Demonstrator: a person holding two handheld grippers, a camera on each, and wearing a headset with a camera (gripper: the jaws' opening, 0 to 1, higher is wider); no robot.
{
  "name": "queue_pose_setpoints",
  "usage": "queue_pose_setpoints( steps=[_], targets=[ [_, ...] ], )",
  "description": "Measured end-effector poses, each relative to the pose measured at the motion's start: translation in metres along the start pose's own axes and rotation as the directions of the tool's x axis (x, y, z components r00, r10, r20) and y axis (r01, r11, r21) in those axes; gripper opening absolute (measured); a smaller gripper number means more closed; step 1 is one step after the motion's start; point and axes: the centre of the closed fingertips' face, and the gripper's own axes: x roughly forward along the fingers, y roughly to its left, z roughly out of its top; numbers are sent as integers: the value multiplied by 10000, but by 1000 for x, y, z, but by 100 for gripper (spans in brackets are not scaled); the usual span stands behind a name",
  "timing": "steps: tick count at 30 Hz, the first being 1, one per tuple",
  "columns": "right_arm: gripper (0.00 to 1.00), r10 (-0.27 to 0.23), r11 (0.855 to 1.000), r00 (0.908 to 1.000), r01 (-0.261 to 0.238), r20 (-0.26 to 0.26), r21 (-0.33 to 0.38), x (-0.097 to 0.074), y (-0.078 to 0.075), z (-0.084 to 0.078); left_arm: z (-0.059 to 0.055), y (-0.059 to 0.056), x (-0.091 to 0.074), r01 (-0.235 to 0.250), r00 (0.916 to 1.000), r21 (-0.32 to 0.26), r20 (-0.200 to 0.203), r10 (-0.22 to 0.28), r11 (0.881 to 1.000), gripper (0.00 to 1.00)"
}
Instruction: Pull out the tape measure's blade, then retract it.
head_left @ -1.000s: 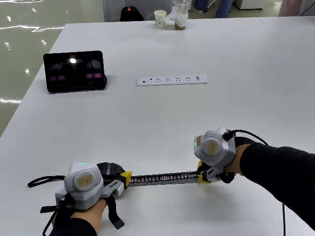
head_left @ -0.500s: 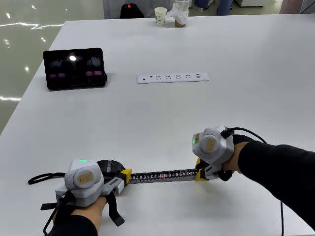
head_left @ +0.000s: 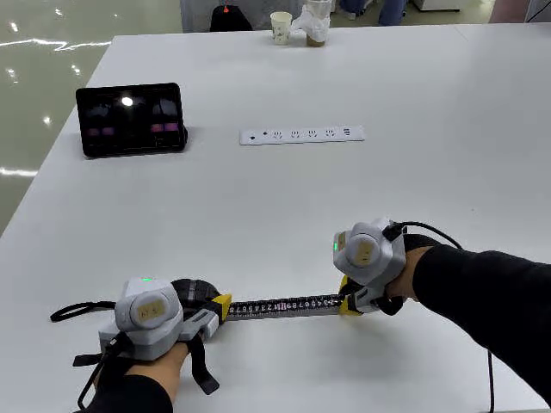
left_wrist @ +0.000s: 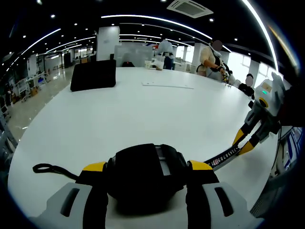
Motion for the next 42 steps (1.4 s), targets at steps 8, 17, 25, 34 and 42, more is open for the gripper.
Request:
queue_pose_setpoints(
  steps=[8, 17, 25, 34, 42],
  targets=[
    [11, -1, 10000, 10000, 1, 34, 17, 1, 0, 2, 0, 0, 0, -7, 10000, -2, -5, 7, 10000, 61],
    [11, 61, 9996, 9999, -58, 118, -261, 2, 1, 5, 0, 0, 1, -4, 10000, -1, -19, 4, 10000, 61],
    [11, 107, 9996, 9996, -101, 253, -252, 3, 2, 8, -1, 0, 1, -2, 10000, -5, -30, 2, 10000, 61],
    [11, 99, 9997, 9995, -92, 283, -243, 5, 3, 14, 0, 0, 0, -1, 10000, -9, -43, 1, 10000, 61],
    [11, 111, 9997, 9993, -103, 361, -236, 6, 3, 18, 0, 0, 0, -1, 10000, -11, -42, 1, 10000, 61]
  ],
)
